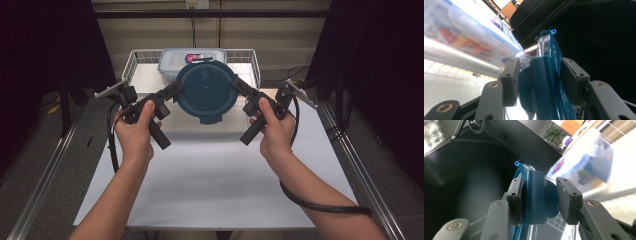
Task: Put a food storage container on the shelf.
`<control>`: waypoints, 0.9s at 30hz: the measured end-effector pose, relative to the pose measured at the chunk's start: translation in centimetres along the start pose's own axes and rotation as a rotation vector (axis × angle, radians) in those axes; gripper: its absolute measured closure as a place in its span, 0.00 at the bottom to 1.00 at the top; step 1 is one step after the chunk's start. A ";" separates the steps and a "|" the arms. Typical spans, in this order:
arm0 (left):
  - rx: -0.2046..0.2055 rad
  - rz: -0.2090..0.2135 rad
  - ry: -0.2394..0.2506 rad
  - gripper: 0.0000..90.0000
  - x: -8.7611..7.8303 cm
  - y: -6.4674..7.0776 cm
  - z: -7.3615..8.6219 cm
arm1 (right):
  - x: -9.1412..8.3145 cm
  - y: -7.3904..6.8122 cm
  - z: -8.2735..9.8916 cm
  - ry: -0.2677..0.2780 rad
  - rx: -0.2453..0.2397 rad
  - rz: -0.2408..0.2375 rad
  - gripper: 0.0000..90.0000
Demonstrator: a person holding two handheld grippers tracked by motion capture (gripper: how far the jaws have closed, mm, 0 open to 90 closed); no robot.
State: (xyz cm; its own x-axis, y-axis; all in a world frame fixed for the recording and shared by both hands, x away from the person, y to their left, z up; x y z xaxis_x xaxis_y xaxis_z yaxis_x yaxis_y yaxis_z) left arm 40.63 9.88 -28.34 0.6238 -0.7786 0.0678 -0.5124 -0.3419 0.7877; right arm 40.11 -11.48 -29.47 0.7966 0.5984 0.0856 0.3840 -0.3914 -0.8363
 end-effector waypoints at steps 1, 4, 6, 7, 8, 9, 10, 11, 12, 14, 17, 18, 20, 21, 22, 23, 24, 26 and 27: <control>-0.004 0.001 0.008 0.58 0.2 0.2 -0.5 | 0.3 -0.3 -0.3 0.003 -0.001 -0.002 0.65; -0.006 0.006 0.003 0.58 0.6 0.4 -1.6 | 1.1 -1.1 -1.1 0.010 0.000 -0.004 0.65; -0.013 0.009 0.009 0.58 1.0 0.3 -2.4 | 1.8 -1.4 -1.7 0.017 -0.011 0.004 0.65; -0.017 0.010 0.007 0.58 1.2 0.3 -2.8 | 2.2 -1.6 -1.9 0.021 -0.005 0.005 0.65; -0.029 0.004 0.016 0.58 1.5 0.2 -3.4 | 2.6 -1.7 -2.2 0.023 -0.009 0.008 0.65; -0.021 0.002 0.013 0.58 1.7 0.1 -3.8 | 3.1 -1.8 -2.5 0.027 -0.010 0.014 0.65; -0.021 -0.002 0.021 0.58 2.0 0.0 -4.3 | 3.4 -1.9 -2.8 0.031 -0.006 0.015 0.65; -0.019 -0.006 0.015 0.58 2.3 -0.1 -4.8 | 3.9 -1.9 -3.0 0.031 0.001 0.019 0.65; -0.020 -0.007 0.017 0.58 2.5 -0.2 -5.4 | 4.6 -1.9 -3.4 0.038 0.005 0.025 0.65; -0.021 -0.010 0.027 0.58 3.1 -0.3 -6.4 | 5.5 -2.0 -3.9 0.043 0.006 0.025 0.65; -0.034 -0.014 0.037 0.58 4.0 -0.7 -8.0 | 7.0 -2.2 -4.8 0.051 0.007 0.030 0.65; -0.037 -0.017 0.030 0.58 4.3 -1.0 -8.5 | 7.5 -2.1 -5.0 0.058 0.014 0.037 0.65; -0.040 -0.029 0.045 0.58 5.0 -1.5 -9.5 | 8.7 -1.9 -5.5 0.065 0.028 0.044 0.65; -0.046 -0.036 0.054 0.59 5.4 -1.9 -10.0 | 9.3 -1.6 -5.7 0.069 0.041 0.054 0.65; -0.054 -0.040 0.052 0.59 5.7 -2.3 -10.4 | 9.8 -1.4 -5.9 0.067 0.052 0.060 0.65; -0.062 -0.045 0.056 0.59 6.0 -2.7 -10.8 | 10.4 -1.1 -6.0 0.063 0.057 0.067 0.65; -0.071 -0.046 0.053 0.59 6.3 -3.2 -11.2 | 10.9 -0.9 -6.2 0.062 0.066 0.077 0.65; -0.082 -0.057 0.056 0.59 6.9 -4.2 -11.9 | 12.0 -0.5 -6.5 0.063 0.066 0.096 0.65; -0.094 -0.065 0.071 0.59 7.1 -4.5 -12.1 | 12.6 -0.2 -6.6 0.052 0.079 0.106 0.65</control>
State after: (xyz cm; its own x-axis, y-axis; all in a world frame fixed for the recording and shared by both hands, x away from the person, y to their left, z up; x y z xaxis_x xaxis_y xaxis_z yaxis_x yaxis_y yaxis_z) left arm 54.53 12.21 -24.01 0.6960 -0.7159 0.0558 -0.4145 -0.3371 0.8453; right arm 53.09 -8.46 -24.62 0.8546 0.5188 0.0209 0.2600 -0.3928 -0.8821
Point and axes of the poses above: each handheld gripper's, and its own axes: x roughly forward along the jaws, z roughly out of its underside, y roughly to its right, the point moved 8 cm from there along x, roughly forward along the jaws, and after that the axes turned 3 degrees about z, right-handed, at the moved point
